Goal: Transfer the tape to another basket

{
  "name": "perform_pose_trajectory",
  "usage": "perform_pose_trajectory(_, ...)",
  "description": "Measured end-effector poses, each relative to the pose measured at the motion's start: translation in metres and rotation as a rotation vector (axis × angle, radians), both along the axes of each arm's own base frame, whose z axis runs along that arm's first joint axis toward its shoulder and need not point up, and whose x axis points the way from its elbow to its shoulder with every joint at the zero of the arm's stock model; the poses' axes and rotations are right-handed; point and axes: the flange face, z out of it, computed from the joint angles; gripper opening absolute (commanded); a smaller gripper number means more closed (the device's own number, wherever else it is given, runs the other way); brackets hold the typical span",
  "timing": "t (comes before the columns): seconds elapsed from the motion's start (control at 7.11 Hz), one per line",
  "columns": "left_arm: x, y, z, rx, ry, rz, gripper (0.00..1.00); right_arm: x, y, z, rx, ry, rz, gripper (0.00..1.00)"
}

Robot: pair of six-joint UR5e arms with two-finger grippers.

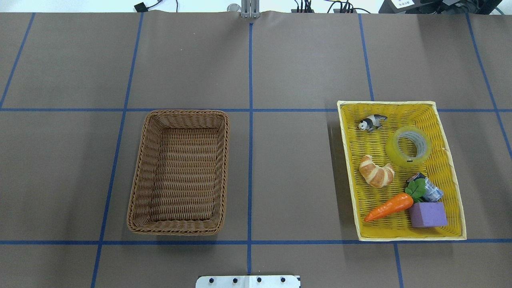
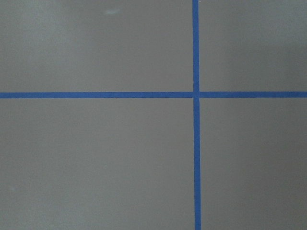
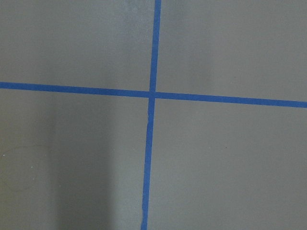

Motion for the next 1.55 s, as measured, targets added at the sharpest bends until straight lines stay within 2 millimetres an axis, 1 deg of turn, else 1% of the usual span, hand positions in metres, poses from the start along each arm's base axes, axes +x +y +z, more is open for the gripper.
perform_pose_trajectory(0.14, 0.0, -0.007, -0.007, 0.016, 0.002, 0.0, 0.99, -0.001, -0.011, -0.014, 0.028, -0.003, 0.001, 1.0)
perform_pose_trajectory(0.28, -0.001, -0.019, -0.02, 0.041, 0.001, 0.0, 0.99, -0.001, -0.022, -0.029, 0.07, -0.007, 0.003, 1.0)
perform_pose_trajectory(0.56, -0.002, -0.041, -0.045, 0.109, 0.0, 0.0, 0.99, -0.003, -0.039, -0.057, 0.242, -0.018, 0.007, 1.0)
perform_pose_trajectory(0.7, -0.002, -0.046, -0.051, 0.155, -0.003, 0.0, 0.99, -0.005, -0.044, -0.07, 0.311, -0.022, 0.005, 1.0)
perform_pose_trajectory(0.84, -0.002, -0.05, -0.054, 0.202, -0.005, 0.0, 0.99, -0.01, -0.052, -0.079, 0.345, -0.025, 0.002, 1.0)
perform_pose_trajectory(1.13, -0.002, -0.051, -0.06, 0.248, -0.004, 0.004, 0.99, -0.017, -0.06, -0.084, 0.354, -0.033, 0.005, 1.0)
perform_pose_trajectory(1.27, -0.002, -0.052, -0.07, 0.269, -0.004, 0.004, 0.99, -0.027, -0.061, -0.088, 0.361, -0.044, -0.01, 1.0)
perform_pose_trajectory(1.41, -0.002, -0.052, -0.084, 0.299, -0.005, 0.004, 0.99, -0.049, -0.062, -0.094, 0.386, -0.064, -0.049, 1.0)
perform_pose_trajectory(1.55, -0.001, -0.052, -0.099, 0.333, -0.006, 0.006, 0.99, -0.083, -0.063, -0.102, 0.428, -0.087, -0.103, 1.0)
